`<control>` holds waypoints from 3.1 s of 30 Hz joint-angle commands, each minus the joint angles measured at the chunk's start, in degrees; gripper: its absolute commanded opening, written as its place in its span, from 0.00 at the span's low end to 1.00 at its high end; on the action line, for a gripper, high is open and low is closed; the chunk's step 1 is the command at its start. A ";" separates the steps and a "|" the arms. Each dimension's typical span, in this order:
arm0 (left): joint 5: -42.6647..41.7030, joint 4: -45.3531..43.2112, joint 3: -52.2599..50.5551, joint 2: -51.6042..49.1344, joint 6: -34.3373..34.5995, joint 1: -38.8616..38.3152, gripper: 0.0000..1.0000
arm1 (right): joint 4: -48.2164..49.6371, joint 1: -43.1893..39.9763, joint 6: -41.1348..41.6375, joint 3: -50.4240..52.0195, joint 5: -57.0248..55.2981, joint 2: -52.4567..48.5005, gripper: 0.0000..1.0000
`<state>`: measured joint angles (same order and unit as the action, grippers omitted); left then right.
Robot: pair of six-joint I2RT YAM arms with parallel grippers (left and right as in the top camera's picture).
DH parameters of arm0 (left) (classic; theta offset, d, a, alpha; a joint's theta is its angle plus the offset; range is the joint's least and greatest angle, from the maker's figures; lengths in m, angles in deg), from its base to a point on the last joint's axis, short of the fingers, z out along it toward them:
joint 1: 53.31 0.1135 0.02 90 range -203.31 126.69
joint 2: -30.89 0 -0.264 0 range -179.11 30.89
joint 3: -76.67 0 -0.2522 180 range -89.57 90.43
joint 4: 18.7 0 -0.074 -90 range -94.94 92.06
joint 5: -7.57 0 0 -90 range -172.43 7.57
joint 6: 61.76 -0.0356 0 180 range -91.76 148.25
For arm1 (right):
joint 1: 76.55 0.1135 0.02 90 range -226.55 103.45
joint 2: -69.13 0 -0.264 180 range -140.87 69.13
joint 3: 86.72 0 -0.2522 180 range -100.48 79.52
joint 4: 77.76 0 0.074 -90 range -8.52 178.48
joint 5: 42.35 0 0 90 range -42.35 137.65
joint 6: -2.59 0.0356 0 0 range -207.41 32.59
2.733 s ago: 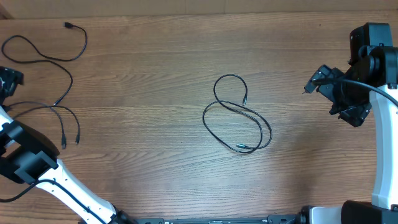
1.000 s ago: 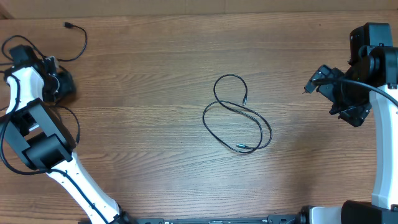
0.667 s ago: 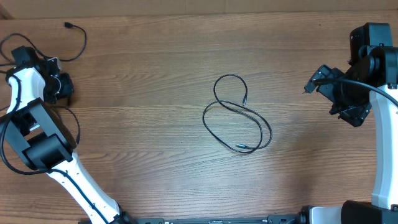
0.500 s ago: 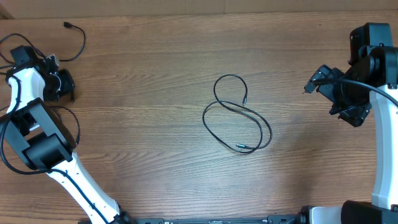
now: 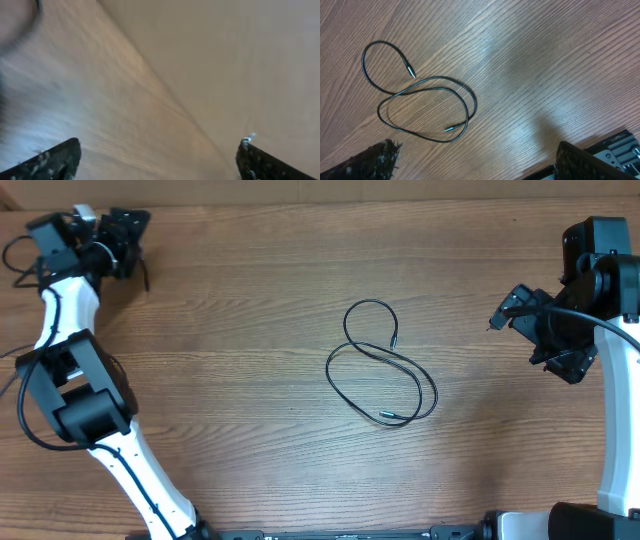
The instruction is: Untangle cables
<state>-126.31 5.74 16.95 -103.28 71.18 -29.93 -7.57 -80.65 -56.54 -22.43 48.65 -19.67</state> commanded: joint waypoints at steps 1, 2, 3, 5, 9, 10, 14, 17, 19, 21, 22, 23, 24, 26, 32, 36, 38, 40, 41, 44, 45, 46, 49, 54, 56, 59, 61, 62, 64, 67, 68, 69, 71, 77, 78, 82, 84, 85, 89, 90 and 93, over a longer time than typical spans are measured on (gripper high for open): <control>-4.98 2.34 0.48 0.15 -5.27 -0.26 1.00 | 0.15 -0.15 0.22 -0.37 -0.76 -0.17 1.00; -6.14 3.67 0.48 0.39 -5.77 -0.26 1.00 | 0.15 -0.15 0.24 -0.37 -0.76 -0.17 1.00; -6.56 5.09 0.48 0.70 -5.75 -0.20 1.00 | 0.15 -0.15 0.22 -0.37 -0.76 -0.17 1.00; -6.60 8.11 0.48 2.19 -6.29 0.26 1.00 | 0.15 -0.15 0.22 -0.37 -0.76 -0.17 1.00; -0.22 14.56 0.48 8.26 -11.98 1.05 1.00 | 0.15 -0.15 0.22 -0.37 -0.76 -0.17 1.00; 4.22 17.31 0.48 10.82 -13.77 1.03 1.00 | 0.15 -0.15 0.22 -0.37 -0.76 -0.17 1.00; 28.28 29.55 0.48 21.03 -16.37 0.59 1.00 | 0.15 -0.15 0.22 -0.37 -0.76 -0.17 1.00; 41.44 37.09 0.48 26.64 -16.37 0.37 1.00 | 0.15 -0.15 0.22 -0.37 -0.76 -0.17 1.00; 46.51 41.59 0.48 28.22 -16.35 0.48 1.00 | 0.15 -0.15 0.24 -0.37 -0.76 -0.17 1.00; 50.66 46.14 0.46 28.28 -15.15 0.74 1.00 | 0.15 -0.15 0.22 -0.37 -0.76 -0.17 1.00; 52.68 47.87 0.33 27.71 -14.71 0.98 1.00 | 0.15 -0.15 0.22 -0.37 -0.76 -0.17 1.00; 54.27 49.07 0.20 27.12 -14.71 1.16 1.00 | 0.15 -0.15 0.22 -0.37 -0.76 -0.17 1.00; 56.33 50.49 -0.02 26.27 -14.73 1.44 1.00 | 0.15 -0.15 0.22 -0.37 -0.76 -0.17 1.00; 59.21 52.89 -0.46 24.06 -14.71 2.08 1.00 | 0.15 -0.15 0.22 -0.37 -0.76 -0.17 1.00; 59.54 56.89 -0.48 16.31 -18.45 4.20 1.00 | 0.15 -0.15 0.22 -0.37 -0.76 -0.17 1.00; 59.12 58.38 -0.48 11.80 -18.80 6.27 1.00 | 0.15 -0.15 0.22 -0.37 -0.76 -0.17 1.00; 58.21 58.64 -0.48 9.97 -18.32 7.54 1.00 | 0.15 -0.15 0.24 -0.37 -0.76 -0.17 1.00; 57.81 58.51 -0.48 8.83 -18.18 8.76 1.00 | 0.15 -0.15 0.22 -0.37 -0.76 -0.17 1.00; 58.14 58.18 -0.48 8.33 -18.05 9.46 1.00 | 0.15 -0.15 0.22 -0.37 -0.76 -0.17 1.00; 59.47 56.24 -0.52 7.67 -17.18 11.45 1.00 | 0.15 -0.15 0.22 -0.37 -0.76 -0.17 1.00; 59.30 55.06 -0.52 7.52 -17.20 12.17 1.00 | 0.15 -0.15 0.22 -0.37 -0.76 -0.17 1.00; 58.97 53.75 -0.52 7.43 -17.20 12.90 1.00 | 0.15 -0.15 0.22 -0.37 -0.76 -0.17 1.00; 57.86 50.18 -0.52 7.30 -17.29 14.03 1.00 | 0.15 -0.15 0.22 -0.37 -0.76 -0.17 1.00; 51.49 43.08 -0.52 7.30 -17.70 14.51 0.99 | 0.15 -0.15 0.22 -0.37 -0.76 -0.17 1.00; 50.64 40.98 -0.52 7.30 -17.66 14.51 0.96 | 0.15 -0.15 0.22 -0.37 -0.76 -0.17 1.00; 49.96 38.77 -0.52 7.13 -17.66 14.47 0.92 | 0.15 -0.15 0.24 -0.37 -0.76 -0.17 1.00; 49.96 38.01 -0.52 6.80 -17.66 14.47 0.90 | 0.15 -0.15 0.22 -0.37 -0.76 -0.17 1.00; 49.96 37.73 -0.52 6.51 -17.66 14.47 0.89 | 0.15 -0.15 0.22 -0.37 -0.76 -0.17 1.00; 49.77 37.64 -0.55 5.95 -17.66 14.47 0.88 | 0.15 -0.15 0.24 -0.37 -0.76 -0.17 1.00; 49.57 37.70 -0.55 4.81 -17.66 14.47 0.90 | 0.15 -0.15 0.22 -0.37 -0.76 -0.17 1.00; 49.11 37.70 -0.55 4.42 -17.66 14.47 0.90 | 0.15 -0.15 0.22 -0.37 -0.76 -0.17 1.00; 48.26 37.66 -0.55 4.13 -17.68 14.47 0.90 | 0.15 -0.15 0.22 -0.37 -0.76 -0.17 1.00; 47.17 37.33 -0.55 3.89 -17.66 14.47 0.90 | 0.15 -0.15 0.22 -0.37 -0.76 -0.17 1.00; 43.54 35.06 -0.55 3.82 -17.66 14.45 0.83 | 0.15 -0.15 0.22 -0.37 -0.76 -0.17 1.00; 42.95 34.60 -0.55 3.78 -17.66 14.45 0.82 | 0.15 -0.15 0.22 -0.37 -0.76 -0.17 1.00; 42.36 33.38 -0.57 3.48 -17.66 14.36 0.78 | 0.15 -0.15 0.22 -0.37 -0.76 -0.17 1.00; 42.38 33.16 -0.57 3.32 -17.66 14.36 0.61 | 0.15 -0.15 0.24 -0.37 -0.76 -0.17 1.00; 42.45 33.11 -0.57 3.32 -17.66 14.36 0.56 | 0.15 -0.15 0.22 -0.37 -0.76 -0.17 1.00; 42.56 33.00 -0.57 3.32 -17.66 14.36 0.54 | 0.15 -0.15 0.22 -0.37 -0.76 -0.17 1.00; 42.56 33.03 -0.57 3.32 -17.66 14.36 0.54 | 0.15 -0.15 0.22 -0.37 -0.76 -0.17 1.00; 42.53 33.03 -0.57 3.32 -17.66 14.36 0.53 | 0.15 -0.15 0.22 -0.37 -0.76 -0.17 1.00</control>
<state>-83.31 39.05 16.47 -98.90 53.57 -15.07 -7.57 -80.65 -56.54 -22.43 48.67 -19.67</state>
